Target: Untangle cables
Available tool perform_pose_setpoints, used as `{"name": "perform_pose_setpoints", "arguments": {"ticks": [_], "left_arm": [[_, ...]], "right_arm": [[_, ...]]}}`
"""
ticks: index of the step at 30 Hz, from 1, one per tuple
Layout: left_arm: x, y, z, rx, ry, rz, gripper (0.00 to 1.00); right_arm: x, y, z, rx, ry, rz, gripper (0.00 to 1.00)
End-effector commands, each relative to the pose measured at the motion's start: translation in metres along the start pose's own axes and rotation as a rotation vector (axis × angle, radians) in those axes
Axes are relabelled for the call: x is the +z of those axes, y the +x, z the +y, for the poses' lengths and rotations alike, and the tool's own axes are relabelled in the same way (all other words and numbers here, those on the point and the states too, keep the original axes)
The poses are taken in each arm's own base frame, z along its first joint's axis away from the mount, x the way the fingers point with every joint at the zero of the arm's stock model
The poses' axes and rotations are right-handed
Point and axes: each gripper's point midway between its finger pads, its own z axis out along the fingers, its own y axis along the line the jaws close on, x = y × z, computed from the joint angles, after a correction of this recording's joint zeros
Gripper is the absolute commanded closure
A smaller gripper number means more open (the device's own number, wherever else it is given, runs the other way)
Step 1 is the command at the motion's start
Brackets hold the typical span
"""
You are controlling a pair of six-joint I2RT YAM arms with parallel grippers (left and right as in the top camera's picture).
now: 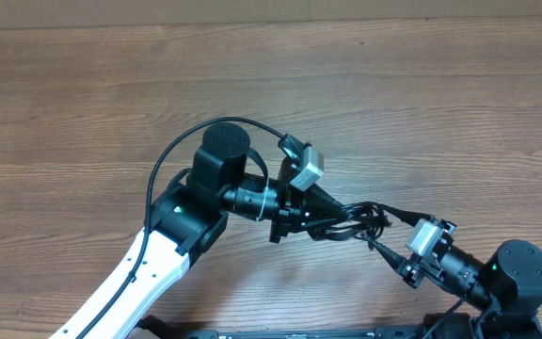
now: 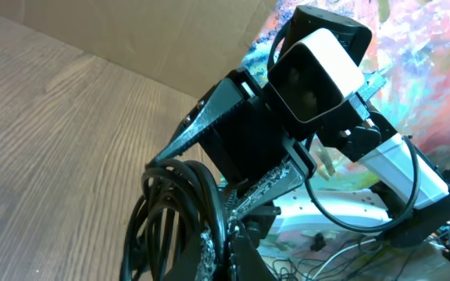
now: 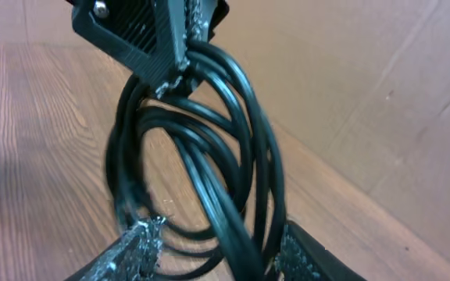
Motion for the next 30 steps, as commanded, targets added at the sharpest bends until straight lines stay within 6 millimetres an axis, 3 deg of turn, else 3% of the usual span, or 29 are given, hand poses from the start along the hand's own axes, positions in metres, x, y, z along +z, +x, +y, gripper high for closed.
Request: {"name": "perform_pose_setpoints", "arguments": {"ticks": [1, 4, 9, 14, 20, 27, 30], "left_arm": [[0.002, -0.010, -0.016, 0.022, 0.049, -0.004, 0.96], [0.002, -0.010, -0.016, 0.022, 0.049, -0.004, 0.96], [0.002, -0.011, -0.015, 0.029, 0.038, -0.009, 0.96], [0.002, -0.012, -0.013, 0.024, 0.029, -0.010, 0.96], [0.002, -0.014, -0.005, 0.022, -0.019, -0.020, 0.96], [0.002, -0.009, 0.003, 0.080, -0.059, -0.010, 0.38], [0.001, -0.003, 0.004, 0.137, -0.062, 0.011, 0.22]], "right_arm": [[0.000, -0.005, 0.001, -0.066, -0.008, -0.013, 0.51], [0.000, -0.004, 0.001, -0.062, -0.011, -0.008, 0.57], [0.001, 0.001, 0.003, -0.041, -0.020, 0.007, 0.81], [0.001, 0.001, 0.003, -0.038, -0.021, 0.009, 0.96], [0.001, 0.001, 0.003, -0.036, -0.022, 0.009, 0.96], [0.001, 0.001, 0.003, 0.000, -0.021, 0.009, 0.96], [0.001, 0.001, 0.003, 0.036, -0.021, 0.009, 0.96]]}}
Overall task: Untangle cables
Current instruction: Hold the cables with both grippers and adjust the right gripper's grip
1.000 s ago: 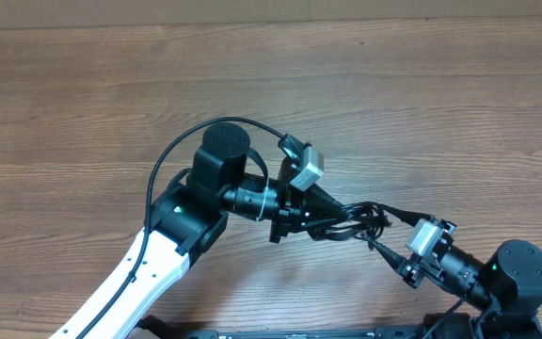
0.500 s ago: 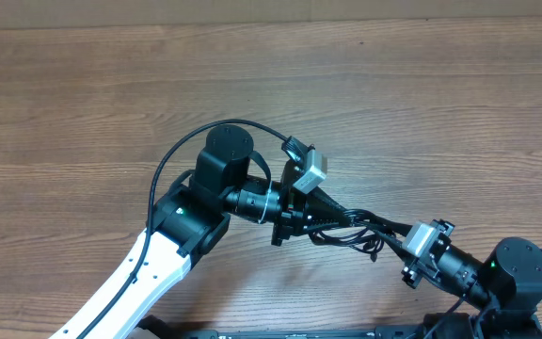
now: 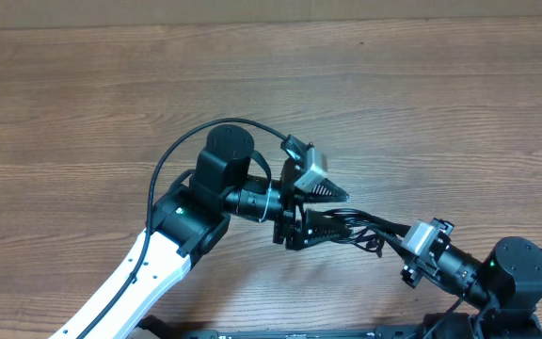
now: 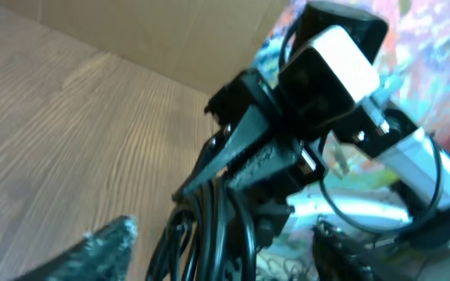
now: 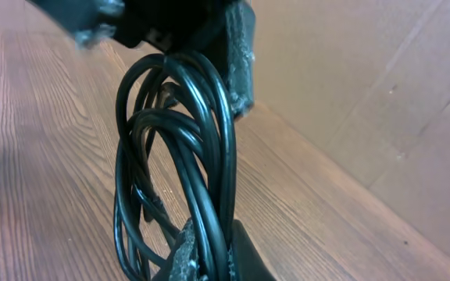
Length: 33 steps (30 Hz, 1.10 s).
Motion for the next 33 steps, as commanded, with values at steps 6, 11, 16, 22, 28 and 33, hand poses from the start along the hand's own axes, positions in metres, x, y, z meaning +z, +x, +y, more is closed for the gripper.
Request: {"name": "perform_pose_setpoints", "arguments": {"ticks": [6, 11, 16, 22, 28, 33], "left_arm": [[-0.002, 0.009, -0.001, 0.234, -0.014, 0.045, 0.18], [-0.002, 0.010, 0.000, 0.248, -0.021, 0.049, 0.37], [-0.002, 0.010, 0.008, 0.245, -0.065, 0.055, 0.48], [0.003, 0.012, 0.014, 0.252, -0.116, 0.071, 0.60], [0.007, 0.013, 0.019, 0.261, -0.161, 0.083, 0.92], [0.008, 0.012, 0.012, 0.269, -0.126, 0.074, 0.96]], "right_arm": [[-0.001, -0.006, 0.002, 0.156, -0.016, -0.017, 0.96], [-0.001, -0.006, 0.002, 0.191, -0.016, -0.016, 0.96], [-0.001, -0.006, 0.002, 0.247, -0.017, -0.016, 0.96], [-0.001, -0.007, 0.006, 0.253, -0.039, -0.020, 0.96], [-0.001, -0.007, 0.008, 0.258, -0.051, -0.021, 0.96], [-0.001, -0.004, 0.008, 0.268, -0.046, -0.009, 0.96]]}}
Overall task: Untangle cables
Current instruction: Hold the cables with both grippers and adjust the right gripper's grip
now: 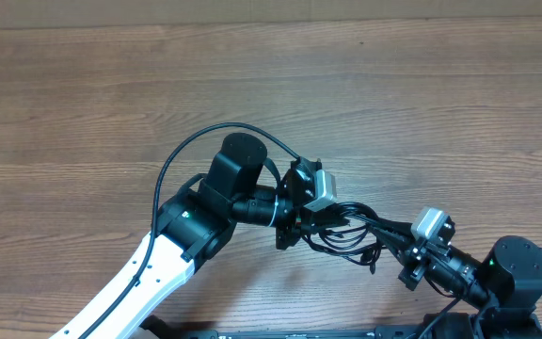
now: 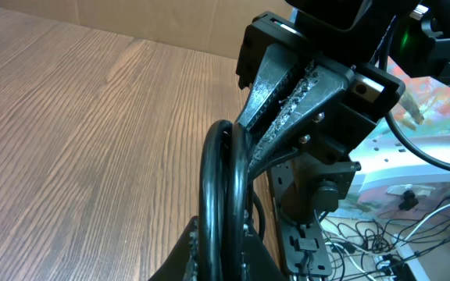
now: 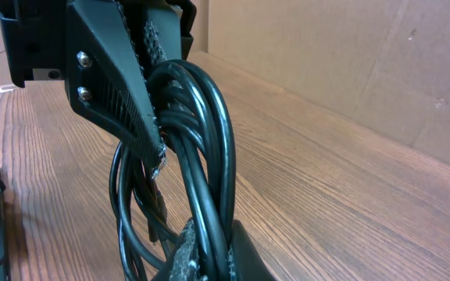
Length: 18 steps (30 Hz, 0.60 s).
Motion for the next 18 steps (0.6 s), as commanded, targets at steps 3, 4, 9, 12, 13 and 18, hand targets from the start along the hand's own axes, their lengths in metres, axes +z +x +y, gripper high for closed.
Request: {"name": "perform_pose_setpoints", "arguments": {"ticks": [3, 4, 9, 12, 13, 18], "left_arm": [[-0.002, -0.019, -0.015, 0.059, 0.065, -0.050, 0.79], [-0.003, -0.021, -0.020, 0.068, 0.094, -0.060, 0.76], [-0.004, -0.026, -0.032, 0.086, 0.164, -0.083, 0.66], [-0.005, -0.026, -0.034, 0.086, 0.177, -0.085, 0.73], [-0.005, -0.026, -0.034, 0.086, 0.177, -0.085, 0.79], [-0.005, -0.026, -0.033, 0.086, 0.175, -0.085, 0.90]], "right_arm": [[-0.001, -0.003, 0.005, 0.002, -0.026, -0.008, 0.96], [-0.001, -0.003, 0.005, 0.003, -0.024, -0.006, 0.96], [0.000, -0.002, 0.004, 0.007, -0.022, -0.003, 0.96], [0.001, -0.001, 0.003, 0.016, -0.024, 0.004, 0.96], [0.002, 0.000, 0.003, 0.019, -0.026, 0.007, 0.96], [0.005, 0.003, 0.000, 0.039, -0.032, 0.022, 0.96]]}}
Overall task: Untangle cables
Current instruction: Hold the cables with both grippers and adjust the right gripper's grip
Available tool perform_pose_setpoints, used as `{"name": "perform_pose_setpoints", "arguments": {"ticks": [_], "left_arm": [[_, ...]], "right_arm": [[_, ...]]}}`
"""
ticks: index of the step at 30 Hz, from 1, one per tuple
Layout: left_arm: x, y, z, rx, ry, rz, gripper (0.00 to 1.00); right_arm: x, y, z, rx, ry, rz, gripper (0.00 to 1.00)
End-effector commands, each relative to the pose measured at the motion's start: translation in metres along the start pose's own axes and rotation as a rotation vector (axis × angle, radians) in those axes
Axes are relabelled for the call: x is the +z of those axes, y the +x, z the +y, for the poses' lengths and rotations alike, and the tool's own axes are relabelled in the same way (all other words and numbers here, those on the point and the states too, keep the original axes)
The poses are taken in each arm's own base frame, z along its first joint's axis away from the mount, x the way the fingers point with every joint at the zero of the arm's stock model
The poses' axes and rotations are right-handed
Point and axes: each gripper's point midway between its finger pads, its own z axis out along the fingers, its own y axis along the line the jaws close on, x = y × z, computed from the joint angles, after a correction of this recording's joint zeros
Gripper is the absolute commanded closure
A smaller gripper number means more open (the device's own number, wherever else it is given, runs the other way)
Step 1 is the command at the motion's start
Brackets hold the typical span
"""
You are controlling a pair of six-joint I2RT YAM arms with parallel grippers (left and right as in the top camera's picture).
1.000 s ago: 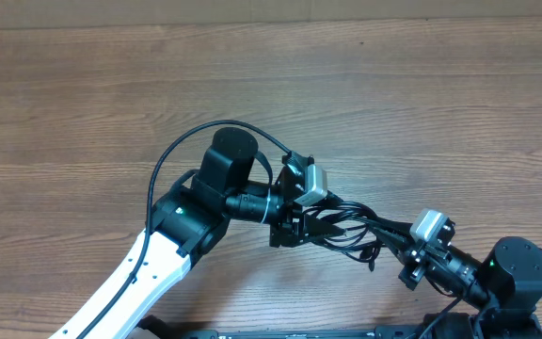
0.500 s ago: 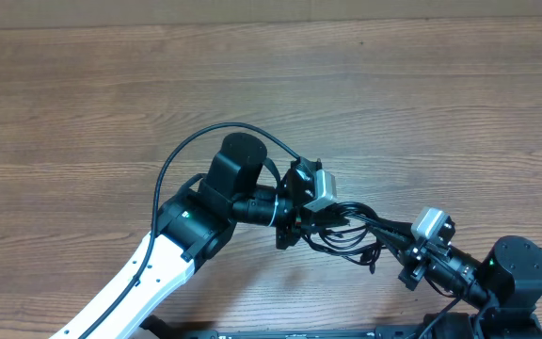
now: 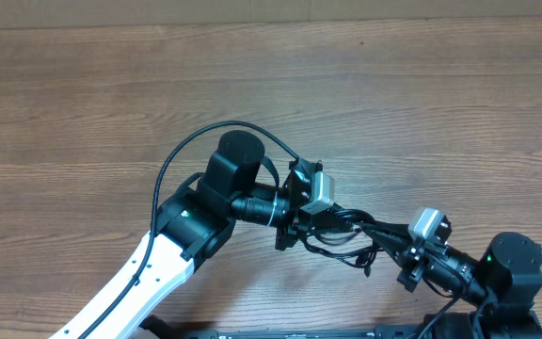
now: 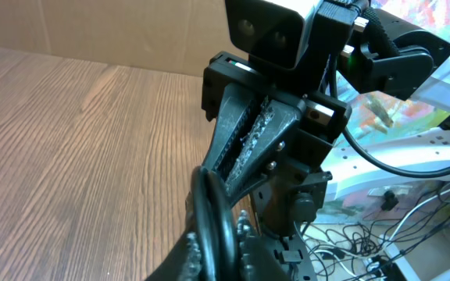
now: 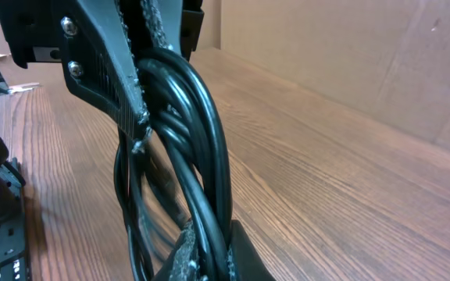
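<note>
A bundle of black cable loops (image 3: 348,237) hangs between my two grippers near the table's front edge. In the overhead view my left gripper (image 3: 316,226) is shut on the bundle's left end. My right gripper (image 3: 389,243) is shut on its right end. In the left wrist view two strands of the cable (image 4: 209,204) run between the left gripper (image 4: 223,248)'s closed fingers, and the right gripper's fingers (image 4: 239,136) stand close behind. The right wrist view shows the cable loops (image 5: 198,136) pinched in my right gripper (image 5: 209,251), with the left fingers (image 5: 119,74) clamped on top.
The wooden table (image 3: 271,85) stretches wide behind and to both sides. A cardboard wall (image 5: 350,55) stands along the far edge. The left arm's own black cord (image 3: 172,160) arcs over its wrist. Loose wires lie beyond the table (image 4: 366,242).
Both grippers remain shut on the bundle. The right gripper sits slightly farther left, closer to the left one, and the loops between them look a little more bunched.
First my left gripper held the bundle while the right one stood open around the loops. Then the right gripper was shut on the cables and the left was open. After that the left was shut on them again, and both still hold the bundle now.
</note>
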Motion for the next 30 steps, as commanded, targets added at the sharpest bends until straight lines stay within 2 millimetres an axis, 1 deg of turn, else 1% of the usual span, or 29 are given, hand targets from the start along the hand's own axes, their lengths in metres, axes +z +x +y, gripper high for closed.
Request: {"name": "perform_pose_setpoints", "arguments": {"ticks": [1, 5, 14, 16, 18, 25, 26, 28, 29, 30], "left_arm": [[-0.001, -0.013, -0.016, 0.036, 0.072, -0.025, 0.90], [0.000, -0.008, -0.009, 0.016, 0.030, -0.006, 0.89], [0.000, -0.005, -0.005, 0.006, 0.005, 0.005, 0.90], [0.000, -0.004, -0.004, 0.002, -0.001, 0.009, 0.92], [0.000, -0.002, -0.002, -0.004, -0.015, 0.016, 0.96], [0.000, 0.000, 0.000, -0.013, -0.027, 0.024, 0.96], [-0.001, 0.000, 0.003, -0.013, -0.041, 0.026, 0.96], [-0.001, 0.001, 0.008, -0.024, -0.075, 0.032, 0.96], [-0.002, 0.002, 0.011, -0.037, -0.092, 0.035, 0.96], [-0.003, 0.003, 0.018, -0.063, -0.132, 0.041, 0.96]], "right_arm": [[0.002, -0.001, -0.003, 0.012, -0.004, 0.006, 0.96], [0.002, -0.007, 0.003, -0.007, -0.039, -0.020, 0.96], [0.002, -0.007, 0.003, -0.006, -0.038, -0.019, 0.96], [0.002, -0.007, 0.003, -0.006, -0.038, -0.019, 0.96], [0.002, -0.007, 0.003, -0.006, -0.038, -0.019, 0.96], [0.002, -0.007, 0.003, -0.006, -0.038, -0.019, 0.96], [0.002, -0.007, 0.003, -0.005, -0.038, -0.019, 0.96], [0.002, -0.007, 0.003, -0.006, -0.038, -0.019, 0.84], [0.002, -0.007, 0.003, -0.005, -0.038, -0.018, 0.82], [0.002, -0.007, 0.003, -0.005, -0.038, -0.019, 0.80]]}}
